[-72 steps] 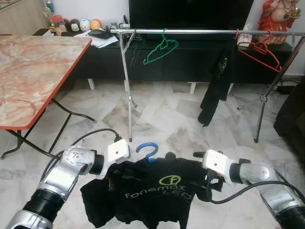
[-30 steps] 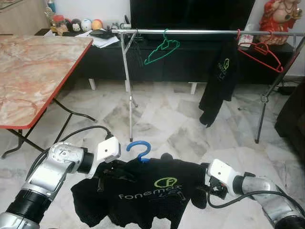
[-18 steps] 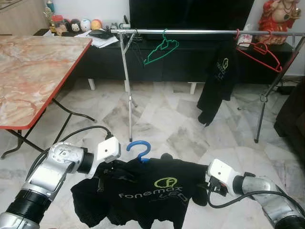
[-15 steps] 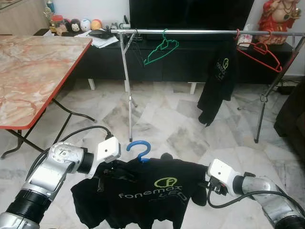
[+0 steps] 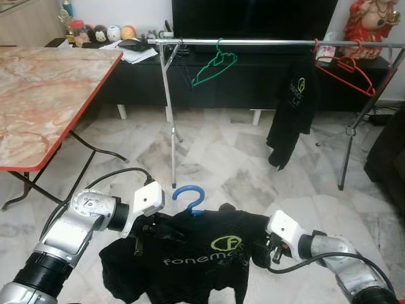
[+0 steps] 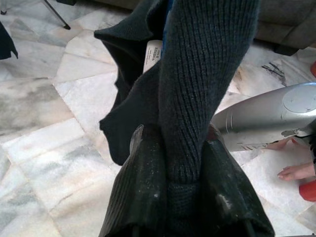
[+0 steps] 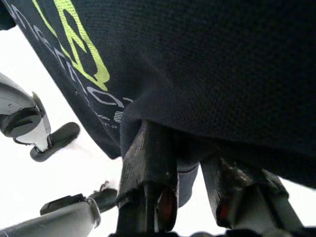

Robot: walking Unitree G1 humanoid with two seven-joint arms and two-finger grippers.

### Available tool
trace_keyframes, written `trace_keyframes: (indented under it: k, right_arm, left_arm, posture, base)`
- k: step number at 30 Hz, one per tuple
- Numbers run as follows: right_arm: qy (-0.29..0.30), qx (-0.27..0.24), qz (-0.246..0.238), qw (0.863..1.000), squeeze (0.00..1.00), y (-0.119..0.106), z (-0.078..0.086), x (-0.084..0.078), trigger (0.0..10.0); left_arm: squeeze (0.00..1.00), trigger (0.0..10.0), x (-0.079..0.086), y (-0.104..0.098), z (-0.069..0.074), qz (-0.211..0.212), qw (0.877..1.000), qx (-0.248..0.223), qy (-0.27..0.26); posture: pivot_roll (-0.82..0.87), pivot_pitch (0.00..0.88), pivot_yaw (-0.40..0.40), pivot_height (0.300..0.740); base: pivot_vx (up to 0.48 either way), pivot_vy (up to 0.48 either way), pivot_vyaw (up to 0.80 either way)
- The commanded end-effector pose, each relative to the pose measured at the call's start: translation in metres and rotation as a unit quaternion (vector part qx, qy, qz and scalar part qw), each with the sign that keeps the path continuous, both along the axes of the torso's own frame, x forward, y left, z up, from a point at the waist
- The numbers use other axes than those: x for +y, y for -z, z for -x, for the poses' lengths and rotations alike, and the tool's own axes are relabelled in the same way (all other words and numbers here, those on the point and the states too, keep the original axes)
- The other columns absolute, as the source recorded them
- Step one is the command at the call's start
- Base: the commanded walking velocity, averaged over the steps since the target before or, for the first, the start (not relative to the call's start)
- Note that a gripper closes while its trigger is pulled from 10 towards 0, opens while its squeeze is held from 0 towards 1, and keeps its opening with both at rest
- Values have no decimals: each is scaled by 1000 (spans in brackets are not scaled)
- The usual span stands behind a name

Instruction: Hang hanger

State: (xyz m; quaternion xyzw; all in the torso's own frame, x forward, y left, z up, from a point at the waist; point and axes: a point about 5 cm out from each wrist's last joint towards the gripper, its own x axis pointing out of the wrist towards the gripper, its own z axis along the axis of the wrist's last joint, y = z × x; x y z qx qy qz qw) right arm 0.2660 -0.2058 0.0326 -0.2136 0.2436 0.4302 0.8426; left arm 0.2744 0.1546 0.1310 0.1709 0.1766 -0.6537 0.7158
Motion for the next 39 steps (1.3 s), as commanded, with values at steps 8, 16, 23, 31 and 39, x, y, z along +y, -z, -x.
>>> trace_keyframes:
  k: [8,16,23,31,39]
  right_arm:
    - [-5,-9,-9,1000,0,-8,-5,-1,0]
    - [-2,-11,0,1000,0,-8,-6,-5,0]
    - [8,-13,10,1000,0,-9,-8,-9,0]
    - [24,-18,29,999,0,-11,-11,-18,0]
    - [24,-26,33,999,0,-13,-12,-18,0]
  left_arm:
    - [0,0,-5,-8,0,19,1000,-16,3]
    - [0,0,-1,-3,-1,-5,1000,-25,-3]
    - [0,10000,1,2,-16,-25,996,-69,-57]
    - [0,10000,10,16,-28,-70,985,-99,-121]
    - [0,10000,13,26,-46,-89,961,-138,-222]
  posture:
    - [-64,0,-41,740]
    - [-65,0,-41,740]
    - [-68,0,-41,740]
    - [-70,0,-37,740]
    - [-74,0,-36,740]
  base:
    - [0,0,0]
    - [0,0,0]
    - [0,0,0]
    - [0,0,0]
    - [0,0,0]
